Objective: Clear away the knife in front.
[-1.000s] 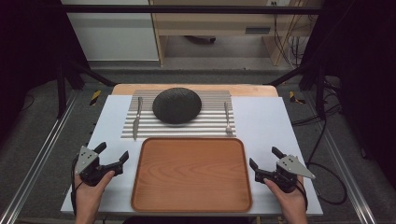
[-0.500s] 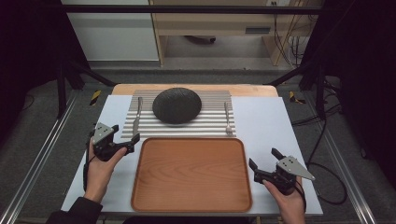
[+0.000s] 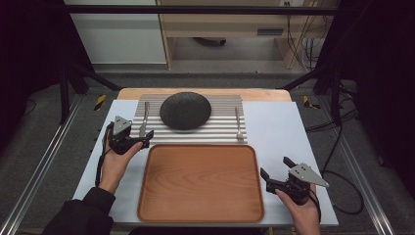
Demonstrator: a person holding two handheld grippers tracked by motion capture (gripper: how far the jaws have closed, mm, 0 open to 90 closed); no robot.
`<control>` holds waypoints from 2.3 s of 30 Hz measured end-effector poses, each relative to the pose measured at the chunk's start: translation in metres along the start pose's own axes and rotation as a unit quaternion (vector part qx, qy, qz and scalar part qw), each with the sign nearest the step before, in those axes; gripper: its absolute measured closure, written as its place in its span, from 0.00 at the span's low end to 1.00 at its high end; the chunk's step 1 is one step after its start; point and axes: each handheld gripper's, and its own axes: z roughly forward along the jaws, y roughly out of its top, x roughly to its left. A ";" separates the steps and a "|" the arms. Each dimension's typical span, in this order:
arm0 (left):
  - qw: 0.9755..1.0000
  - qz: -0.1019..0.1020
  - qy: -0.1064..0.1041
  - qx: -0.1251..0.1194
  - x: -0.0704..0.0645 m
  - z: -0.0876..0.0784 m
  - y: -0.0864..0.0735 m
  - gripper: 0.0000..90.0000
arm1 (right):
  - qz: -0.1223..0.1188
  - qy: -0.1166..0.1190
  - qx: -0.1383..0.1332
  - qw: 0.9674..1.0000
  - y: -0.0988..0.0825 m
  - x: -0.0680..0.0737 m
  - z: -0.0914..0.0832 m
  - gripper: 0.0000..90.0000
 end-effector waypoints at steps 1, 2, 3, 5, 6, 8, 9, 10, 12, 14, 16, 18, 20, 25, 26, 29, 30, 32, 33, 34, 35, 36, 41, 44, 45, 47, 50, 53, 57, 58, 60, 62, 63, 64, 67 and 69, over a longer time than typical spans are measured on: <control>1.000 0.002 0.001 0.002 0.001 0.002 0.002 0.08 | 0.004 0.000 -0.002 1.000 0.000 -0.001 0.000 0.08; 1.000 0.003 0.002 0.005 0.002 0.005 0.004 0.07 | 0.006 0.000 -0.002 1.000 0.000 -0.001 0.001 0.08; 1.000 0.005 0.004 0.008 0.003 0.008 0.005 0.07 | 0.008 -0.001 -0.003 1.000 0.000 -0.002 0.001 0.08; 1.000 0.005 0.005 0.011 0.005 0.015 0.009 0.08 | 0.009 0.001 -0.001 1.000 0.000 -0.003 0.002 0.09; 1.000 0.006 0.008 0.012 0.006 0.018 0.011 0.07 | 0.010 0.002 0.001 1.000 0.000 -0.002 0.001 0.09; 1.000 0.011 0.016 0.011 0.009 0.023 0.014 0.07 | 0.009 0.003 -0.001 1.000 0.000 -0.002 0.000 0.09; 1.000 0.011 0.017 0.010 0.010 0.025 0.015 0.08 | 0.010 0.003 -0.002 1.000 0.000 -0.002 0.000 0.09; 1.000 0.007 0.017 0.010 0.011 0.028 0.017 0.08 | 0.010 0.003 -0.002 1.000 0.000 -0.002 0.000 0.09; 1.000 0.007 0.020 0.012 0.013 0.034 0.021 0.08 | 0.009 0.004 -0.002 1.000 0.000 -0.002 0.000 0.09; 1.000 0.002 0.023 0.011 0.015 0.039 0.024 0.08 | 0.011 0.006 -0.002 1.000 0.000 -0.002 0.001 0.09; 1.000 0.002 0.027 0.011 0.016 0.044 0.026 0.08 | 0.010 0.008 -0.002 1.000 0.000 -0.001 0.001 0.09; 0.999 0.000 0.030 0.012 0.017 0.049 0.027 0.08 | 0.008 0.007 -0.002 1.000 0.000 0.000 0.001 0.08; 0.999 0.000 0.034 0.013 0.018 0.053 0.028 0.08 | 0.008 0.008 -0.002 1.000 0.000 0.000 0.000 0.08; 0.999 0.006 0.042 0.016 0.019 0.060 0.029 0.08 | 0.008 0.009 0.000 1.000 -0.001 0.001 0.002 0.08; 0.999 0.011 0.045 0.016 0.020 0.061 0.029 0.08 | 0.006 0.009 0.001 1.000 -0.001 0.002 0.003 0.08; 0.999 0.004 0.045 0.015 0.022 0.064 0.030 0.08 | -0.001 0.010 0.002 1.000 0.000 0.004 0.004 0.08; 0.999 0.004 0.045 0.015 0.022 0.064 0.030 0.08 | 0.000 0.011 0.001 1.000 0.000 0.004 0.004 0.08; 0.999 0.003 0.046 0.015 0.023 0.065 0.031 0.08 | 0.000 0.011 0.002 1.000 0.000 0.004 0.003 0.08; 0.999 0.001 0.048 0.014 0.024 0.066 0.031 0.08 | 0.000 0.011 0.002 1.000 0.000 0.004 0.003 0.08; 0.999 -0.001 0.051 0.014 0.024 0.066 0.032 0.08 | -0.001 0.010 0.002 1.000 -0.001 0.004 0.003 0.08; 0.998 -0.002 0.054 0.013 0.025 0.066 0.032 0.08 | 0.002 0.008 0.002 1.000 0.000 0.004 0.003 0.08; 0.998 -0.004 0.056 0.011 0.025 0.067 0.031 0.08 | 0.004 0.008 0.001 1.000 0.000 0.003 0.003 0.08; 0.998 -0.008 0.059 0.013 0.027 0.070 0.030 0.10 | 0.006 0.007 0.000 1.000 -0.001 0.002 0.002 0.08; 0.998 -0.007 0.059 0.015 0.027 0.071 0.029 0.10 | 0.006 0.008 0.000 1.000 -0.001 0.003 0.002 0.08; 0.998 -0.007 0.058 0.015 0.027 0.072 0.029 0.10 | 0.006 0.008 0.000 1.000 0.000 0.003 0.002 0.08; 0.998 -0.007 0.057 0.017 0.027 0.073 0.028 0.10 | 0.005 0.007 -0.001 1.000 0.000 0.003 0.002 0.08; 0.998 -0.009 0.055 0.019 0.026 0.074 0.028 0.10 | 0.006 0.006 -0.002 1.000 0.000 0.002 0.002 0.08; 0.998 -0.009 0.054 0.024 0.026 0.076 0.027 0.10 | 0.005 0.007 -0.002 1.000 0.000 0.003 0.002 0.08; 0.998 -0.013 0.052 0.023 0.027 0.077 0.026 0.10 | 0.002 0.010 0.000 1.000 -0.001 0.003 0.002 0.09; 0.998 -0.011 0.054 0.020 0.027 0.077 0.026 0.10 | 0.002 0.010 0.000 1.000 -0.001 0.004 0.002 0.09; 0.998 -0.011 0.056 0.018 0.028 0.077 0.025 0.11 | 0.001 0.012 0.001 1.000 -0.001 0.004 0.002 0.09; 0.998 -0.013 0.057 0.020 0.029 0.078 0.025 0.11 | 0.002 0.012 0.001 1.000 -0.001 0.004 0.002 0.09; 0.998 -0.013 0.057 0.021 0.029 0.078 0.024 0.11 | 0.003 0.012 0.001 1.000 -0.001 0.004 0.002 0.09; 0.998 -0.014 0.058 0.023 0.030 0.079 0.024 0.11 | 0.003 0.012 0.001 1.000 -0.001 0.004 0.002 0.09; 0.998 -0.018 0.059 0.026 0.031 0.080 0.023 0.11 | 0.001 0.012 0.001 1.000 -0.001 0.004 0.002 0.09; 0.998 -0.020 0.061 0.029 0.031 0.081 0.022 0.11 | 0.001 0.013 0.002 1.000 -0.001 0.004 0.002 0.08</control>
